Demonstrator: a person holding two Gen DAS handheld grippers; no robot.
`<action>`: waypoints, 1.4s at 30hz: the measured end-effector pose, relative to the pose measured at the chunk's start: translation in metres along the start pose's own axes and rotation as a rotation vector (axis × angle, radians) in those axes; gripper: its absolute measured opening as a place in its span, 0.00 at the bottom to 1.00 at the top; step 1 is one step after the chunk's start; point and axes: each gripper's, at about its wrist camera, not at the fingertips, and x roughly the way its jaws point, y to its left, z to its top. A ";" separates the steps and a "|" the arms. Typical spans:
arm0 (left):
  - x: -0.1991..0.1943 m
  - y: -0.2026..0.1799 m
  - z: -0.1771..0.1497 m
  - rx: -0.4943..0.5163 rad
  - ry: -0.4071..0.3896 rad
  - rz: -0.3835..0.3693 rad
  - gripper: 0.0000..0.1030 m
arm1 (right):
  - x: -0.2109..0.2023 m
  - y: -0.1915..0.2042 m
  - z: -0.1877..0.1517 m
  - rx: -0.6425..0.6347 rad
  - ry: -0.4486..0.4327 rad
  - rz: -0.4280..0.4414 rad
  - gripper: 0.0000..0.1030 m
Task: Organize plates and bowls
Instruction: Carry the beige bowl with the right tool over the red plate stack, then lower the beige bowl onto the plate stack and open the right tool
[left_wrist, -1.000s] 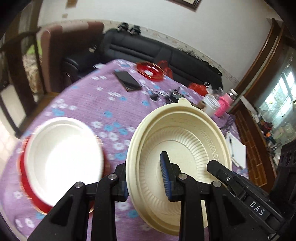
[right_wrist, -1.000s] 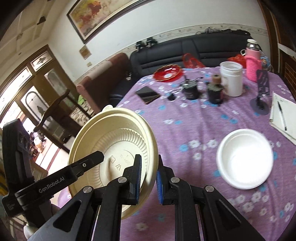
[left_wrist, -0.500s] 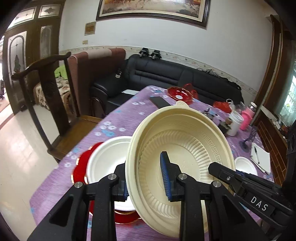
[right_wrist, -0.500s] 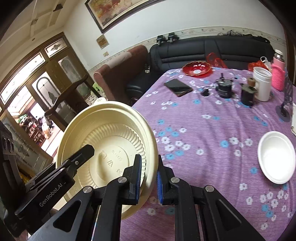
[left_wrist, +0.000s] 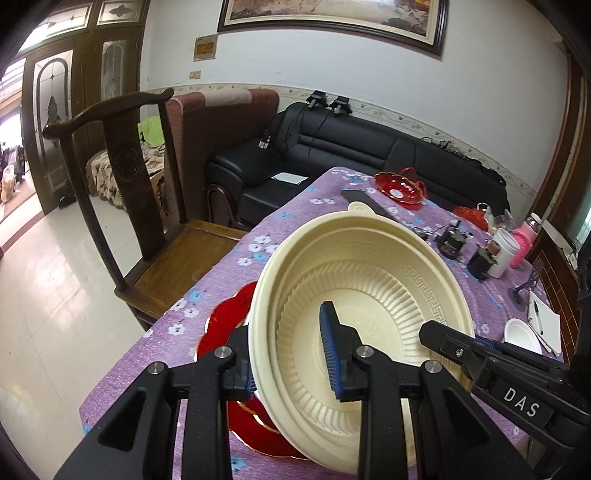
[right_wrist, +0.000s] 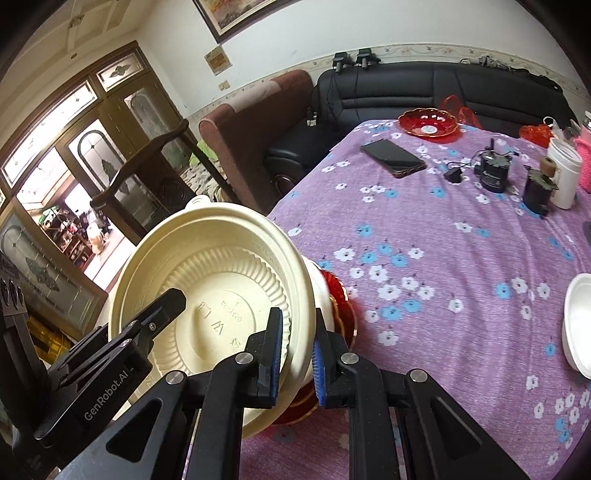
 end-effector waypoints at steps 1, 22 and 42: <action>0.003 0.003 -0.001 -0.002 0.007 0.002 0.26 | 0.003 0.002 0.000 -0.004 0.003 -0.003 0.16; 0.050 0.029 -0.009 -0.021 0.126 0.037 0.28 | 0.055 0.004 0.003 0.004 0.086 -0.073 0.16; 0.015 0.048 0.004 -0.113 0.012 0.018 0.57 | 0.056 0.010 0.006 -0.050 0.012 -0.145 0.50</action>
